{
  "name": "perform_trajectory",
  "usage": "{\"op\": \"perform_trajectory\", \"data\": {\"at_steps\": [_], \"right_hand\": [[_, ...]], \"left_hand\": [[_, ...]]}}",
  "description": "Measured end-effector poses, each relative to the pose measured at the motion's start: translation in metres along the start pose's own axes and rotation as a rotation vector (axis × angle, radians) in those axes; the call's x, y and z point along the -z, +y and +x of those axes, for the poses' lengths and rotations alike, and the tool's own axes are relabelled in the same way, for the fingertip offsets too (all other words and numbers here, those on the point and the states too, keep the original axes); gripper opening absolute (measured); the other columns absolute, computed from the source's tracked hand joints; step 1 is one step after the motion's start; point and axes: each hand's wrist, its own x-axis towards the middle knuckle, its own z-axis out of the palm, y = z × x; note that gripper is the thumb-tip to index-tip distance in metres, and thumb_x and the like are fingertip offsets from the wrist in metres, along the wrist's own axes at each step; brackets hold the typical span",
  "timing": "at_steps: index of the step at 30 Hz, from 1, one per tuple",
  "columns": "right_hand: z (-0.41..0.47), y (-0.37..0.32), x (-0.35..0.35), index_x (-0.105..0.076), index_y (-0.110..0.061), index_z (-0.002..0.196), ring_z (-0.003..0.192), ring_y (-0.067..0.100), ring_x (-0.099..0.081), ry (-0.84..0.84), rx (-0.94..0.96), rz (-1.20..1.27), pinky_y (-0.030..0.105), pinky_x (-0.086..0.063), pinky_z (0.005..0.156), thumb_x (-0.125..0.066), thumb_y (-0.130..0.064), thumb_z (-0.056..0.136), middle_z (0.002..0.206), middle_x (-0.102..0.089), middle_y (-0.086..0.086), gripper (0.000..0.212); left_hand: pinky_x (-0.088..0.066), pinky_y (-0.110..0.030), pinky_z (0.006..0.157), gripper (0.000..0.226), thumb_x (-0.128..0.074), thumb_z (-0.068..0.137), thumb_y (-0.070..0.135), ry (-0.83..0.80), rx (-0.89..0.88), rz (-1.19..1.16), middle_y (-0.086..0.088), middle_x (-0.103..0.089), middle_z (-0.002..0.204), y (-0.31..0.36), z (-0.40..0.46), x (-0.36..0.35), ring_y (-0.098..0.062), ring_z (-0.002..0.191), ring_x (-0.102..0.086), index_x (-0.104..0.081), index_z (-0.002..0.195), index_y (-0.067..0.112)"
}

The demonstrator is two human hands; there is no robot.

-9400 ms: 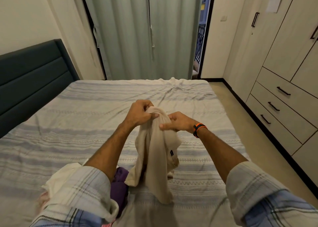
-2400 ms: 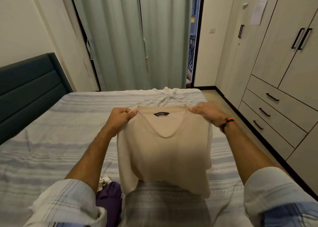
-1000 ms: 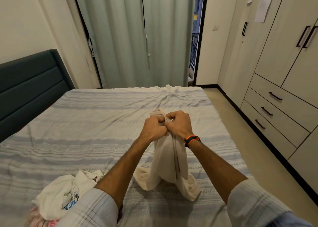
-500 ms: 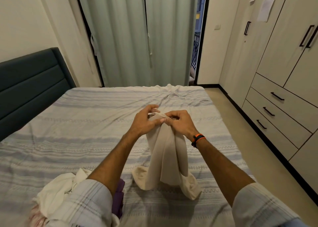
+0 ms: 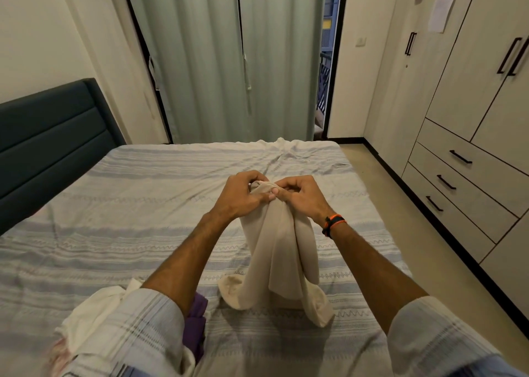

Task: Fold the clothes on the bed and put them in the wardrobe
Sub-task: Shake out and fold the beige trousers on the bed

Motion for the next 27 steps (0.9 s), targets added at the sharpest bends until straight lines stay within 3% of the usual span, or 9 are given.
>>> {"op": "perform_trajectory", "data": {"at_steps": [8, 12, 19, 24, 27], "right_hand": [[0.003, -0.004, 0.003, -0.078, -0.018, 0.098, 0.083, 0.010, -0.067, -0.049, 0.032, -0.052, 0.026, -0.054, 0.078, -0.074, -0.030, 0.087, 0.088, -0.075, -0.006, 0.017], [0.008, -0.007, 0.005, -0.077, -0.017, 0.097, 0.082, 0.013, -0.065, -0.017, 0.049, -0.058, 0.032, -0.052, 0.079, -0.074, -0.028, 0.086, 0.088, -0.074, -0.004, 0.016], [0.021, -0.022, 0.022, -0.074, -0.011, 0.103, 0.081, 0.003, -0.064, -0.024, 0.053, -0.012, 0.018, -0.050, 0.078, -0.074, -0.018, 0.086, 0.094, -0.073, -0.003, 0.018], [0.023, -0.025, 0.031, -0.070, -0.003, 0.100, 0.071, 0.004, -0.065, -0.147, -0.018, 0.037, 0.022, -0.054, 0.069, -0.075, -0.006, 0.084, 0.087, -0.070, 0.001, 0.017], [0.022, -0.020, 0.028, -0.069, -0.005, 0.097, 0.069, 0.008, -0.062, -0.129, -0.041, -0.054, 0.033, -0.056, 0.072, -0.078, -0.011, 0.082, 0.078, -0.068, 0.001, 0.018]], "left_hand": [[-0.049, -0.031, 0.072, 0.016, -0.069, 0.088, 0.032, 0.045, 0.015, 0.046, 0.003, -0.065, 0.086, -0.001, -0.002, -0.005, -0.015, 0.080, -0.059, -0.066, 0.093, 0.017], [-0.044, -0.026, 0.069, 0.010, -0.065, 0.092, 0.023, 0.093, -0.014, 0.020, 0.004, -0.063, 0.083, 0.007, -0.001, -0.004, -0.014, 0.077, -0.057, -0.061, 0.094, 0.014], [-0.051, -0.031, 0.074, 0.013, -0.071, 0.084, 0.022, 0.088, -0.185, 0.197, 0.000, -0.071, 0.086, 0.035, 0.029, 0.028, -0.019, 0.077, -0.063, -0.068, 0.092, 0.012], [-0.053, -0.032, 0.075, 0.025, -0.076, 0.077, 0.029, 0.027, -0.291, 0.393, -0.007, -0.075, 0.087, 0.067, 0.055, 0.065, -0.027, 0.080, -0.069, -0.074, 0.093, 0.009], [-0.054, -0.032, 0.080, 0.026, -0.075, 0.079, 0.025, 0.024, -0.338, 0.446, -0.009, -0.076, 0.093, 0.084, 0.061, 0.078, -0.026, 0.086, -0.070, -0.075, 0.099, 0.008]]}}
